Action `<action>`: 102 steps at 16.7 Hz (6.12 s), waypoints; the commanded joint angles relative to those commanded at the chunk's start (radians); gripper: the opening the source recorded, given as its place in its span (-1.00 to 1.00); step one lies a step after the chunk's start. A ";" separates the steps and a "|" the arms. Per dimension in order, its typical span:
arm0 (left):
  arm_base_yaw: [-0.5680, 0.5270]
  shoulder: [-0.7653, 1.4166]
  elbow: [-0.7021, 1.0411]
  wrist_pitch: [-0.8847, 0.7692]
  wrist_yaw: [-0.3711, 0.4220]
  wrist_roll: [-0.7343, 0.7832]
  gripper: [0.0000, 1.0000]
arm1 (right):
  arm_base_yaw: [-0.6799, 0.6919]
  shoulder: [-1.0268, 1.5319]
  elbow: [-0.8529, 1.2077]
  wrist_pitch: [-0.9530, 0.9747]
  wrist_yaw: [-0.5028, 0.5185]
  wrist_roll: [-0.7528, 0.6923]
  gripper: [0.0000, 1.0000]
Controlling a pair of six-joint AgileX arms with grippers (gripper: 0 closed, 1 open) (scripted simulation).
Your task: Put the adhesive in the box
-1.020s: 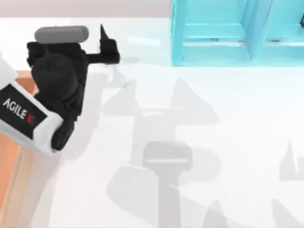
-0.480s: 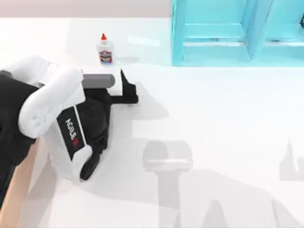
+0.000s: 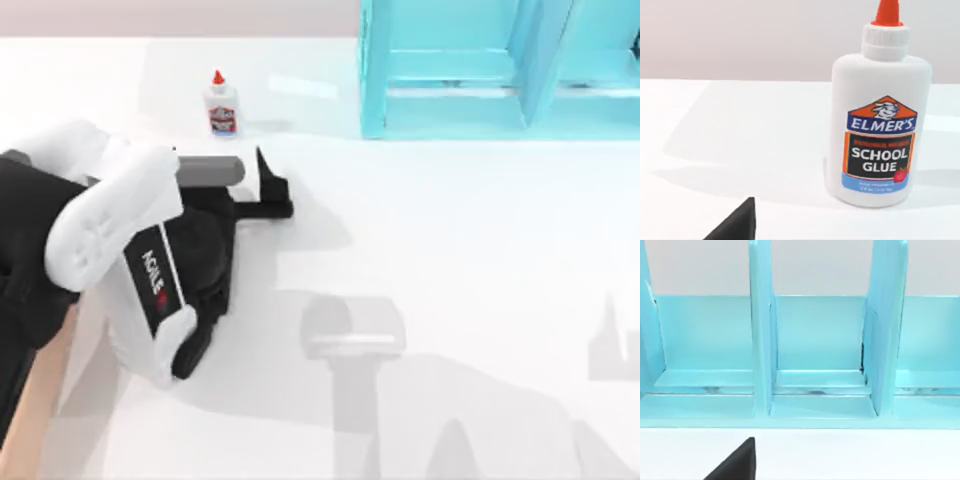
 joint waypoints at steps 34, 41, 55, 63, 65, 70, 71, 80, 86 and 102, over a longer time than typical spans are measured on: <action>0.080 0.128 0.445 -0.314 0.083 -0.002 -1.00 | 0.000 0.000 0.000 0.000 0.000 0.000 1.00; 0.076 0.110 0.438 -0.328 0.084 -0.001 -1.00 | 0.000 0.000 0.000 0.000 0.000 0.000 1.00; 0.077 -0.173 0.367 -0.531 0.082 0.004 -1.00 | 0.000 0.000 0.000 0.000 0.000 0.000 1.00; 0.314 -0.244 0.231 -0.424 0.425 -0.011 -1.00 | 0.000 0.000 0.000 0.000 0.000 0.000 1.00; 0.423 -0.275 0.169 -0.378 0.587 -0.015 -1.00 | 0.000 0.000 0.000 0.000 0.000 0.000 1.00; 0.732 -0.351 -0.004 -0.256 1.063 -0.025 -1.00 | 0.000 0.000 0.000 0.000 0.000 0.000 1.00; 0.795 -0.365 -0.039 -0.232 1.165 -0.026 -1.00 | 0.000 0.000 0.000 0.000 0.000 0.000 1.00; 1.290 -0.452 -0.303 -0.076 1.988 -0.031 -1.00 | 0.000 0.000 0.000 0.000 0.000 0.000 1.00; 1.424 -0.459 -0.378 -0.042 2.210 -0.029 -1.00 | 0.000 0.000 0.000 0.000 0.000 0.000 1.00; 1.305 -0.581 -0.204 -0.513 2.136 0.419 -1.00 | 0.000 0.000 0.000 0.000 0.000 0.000 1.00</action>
